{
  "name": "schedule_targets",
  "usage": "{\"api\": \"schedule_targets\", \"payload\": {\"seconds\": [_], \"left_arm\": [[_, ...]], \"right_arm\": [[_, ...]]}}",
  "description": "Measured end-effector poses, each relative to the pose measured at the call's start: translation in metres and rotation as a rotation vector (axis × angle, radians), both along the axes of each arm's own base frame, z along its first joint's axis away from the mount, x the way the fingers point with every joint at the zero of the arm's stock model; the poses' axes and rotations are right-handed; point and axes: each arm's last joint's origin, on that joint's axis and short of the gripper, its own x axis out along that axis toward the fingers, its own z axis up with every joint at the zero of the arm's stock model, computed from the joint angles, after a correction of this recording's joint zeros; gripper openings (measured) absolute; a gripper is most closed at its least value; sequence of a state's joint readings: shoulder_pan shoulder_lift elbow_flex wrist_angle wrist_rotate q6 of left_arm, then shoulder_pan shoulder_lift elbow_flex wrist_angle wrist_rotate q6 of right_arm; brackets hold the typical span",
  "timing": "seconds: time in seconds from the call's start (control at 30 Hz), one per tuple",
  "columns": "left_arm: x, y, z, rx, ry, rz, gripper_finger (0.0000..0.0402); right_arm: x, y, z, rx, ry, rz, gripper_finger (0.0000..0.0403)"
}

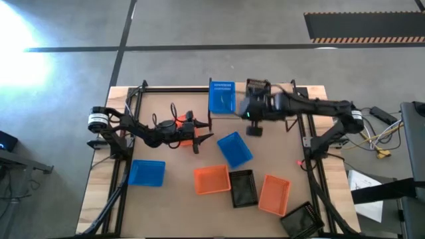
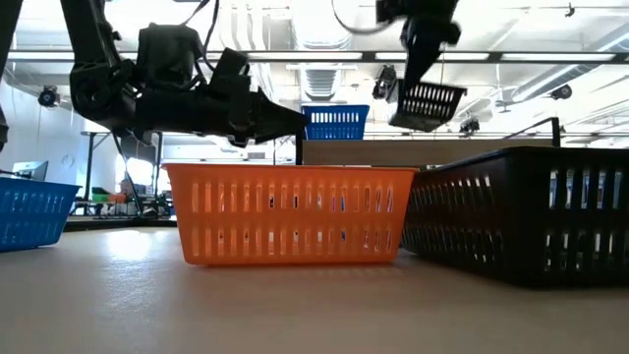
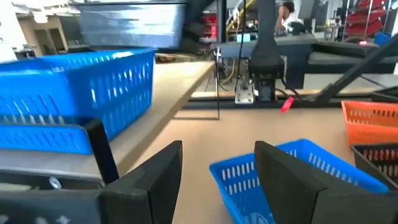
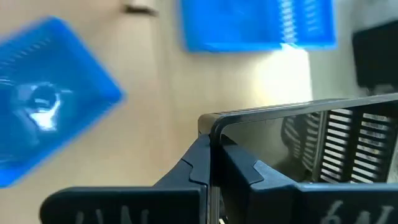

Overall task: Stack baskets on shelf by color
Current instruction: Put the top black bin on the shelf, then put the bottom orange bin on the shelf

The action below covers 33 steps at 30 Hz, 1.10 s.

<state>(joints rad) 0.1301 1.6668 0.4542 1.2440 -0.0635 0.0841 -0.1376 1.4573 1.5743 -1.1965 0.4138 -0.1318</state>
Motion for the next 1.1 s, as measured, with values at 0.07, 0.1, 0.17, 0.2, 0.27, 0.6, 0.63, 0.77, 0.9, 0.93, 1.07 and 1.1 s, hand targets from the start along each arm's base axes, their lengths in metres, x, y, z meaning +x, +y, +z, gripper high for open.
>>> {"api": "schedule_targets", "payload": {"seconds": [0.07, 0.1, 0.17, 0.2, 0.27, 0.6, 0.63, 0.77, 0.9, 0.93, 1.07, 1.1], "left_arm": [[-0.001, -0.001, -0.001, -0.001, 0.003, -0.003, 0.0185], [-0.002, -0.001, 0.000, -0.001, 0.002, -0.004, 0.0185], [-0.004, -0.002, 0.000, 0.000, 0.000, -0.004, 0.0185], [-0.004, -0.002, 0.000, 0.000, -0.001, -0.004, 0.0185], [-0.004, -0.002, 0.000, 0.000, -0.001, -0.004, 0.0185], [-0.004, -0.002, 0.001, 0.000, -0.003, -0.004, 0.0185], [-0.004, -0.002, 0.001, 0.000, -0.003, -0.004, 0.0185], [-0.004, -0.002, 0.001, -0.001, -0.002, -0.004, 0.0185], [-0.004, -0.002, 0.001, -0.003, -0.001, -0.005, 0.0185], [-0.004, -0.002, 0.001, -0.003, -0.001, -0.005, 0.0185], [-0.004, -0.002, 0.001, -0.002, -0.002, -0.005, 0.0185], [-0.004, -0.002, 0.001, -0.002, -0.002, -0.005, 0.0185]], "right_arm": [[0.002, -0.016, -0.001, 0.010, 0.010, -0.003, 0.0011], [0.003, -0.022, -0.001, 0.024, 0.004, 0.005, 0.0011], [0.006, -0.030, -0.002, 0.045, 0.002, 0.008, 0.0011], [0.008, -0.033, -0.003, 0.046, 0.009, 0.003, 0.0011], [0.012, -0.036, -0.005, 0.046, 0.018, -0.001, 0.0011], [0.027, -0.042, -0.018, 0.032, 0.078, 0.033, 0.0048], [0.027, -0.042, -0.018, 0.026, 0.079, 0.030, 0.0057], [0.022, -0.039, -0.010, 0.000, 0.064, 0.034, 0.0098], [0.008, -0.026, 0.011, -0.001, -0.023, 0.032, 0.0126], [0.004, -0.020, 0.016, 0.015, -0.060, 0.024, 0.0129], [-0.013, 0.016, 0.017, 0.183, -0.223, 0.010, 0.0130], [-0.015, 0.030, 0.011, 0.217, -0.264, 0.023, 0.0128]]}}
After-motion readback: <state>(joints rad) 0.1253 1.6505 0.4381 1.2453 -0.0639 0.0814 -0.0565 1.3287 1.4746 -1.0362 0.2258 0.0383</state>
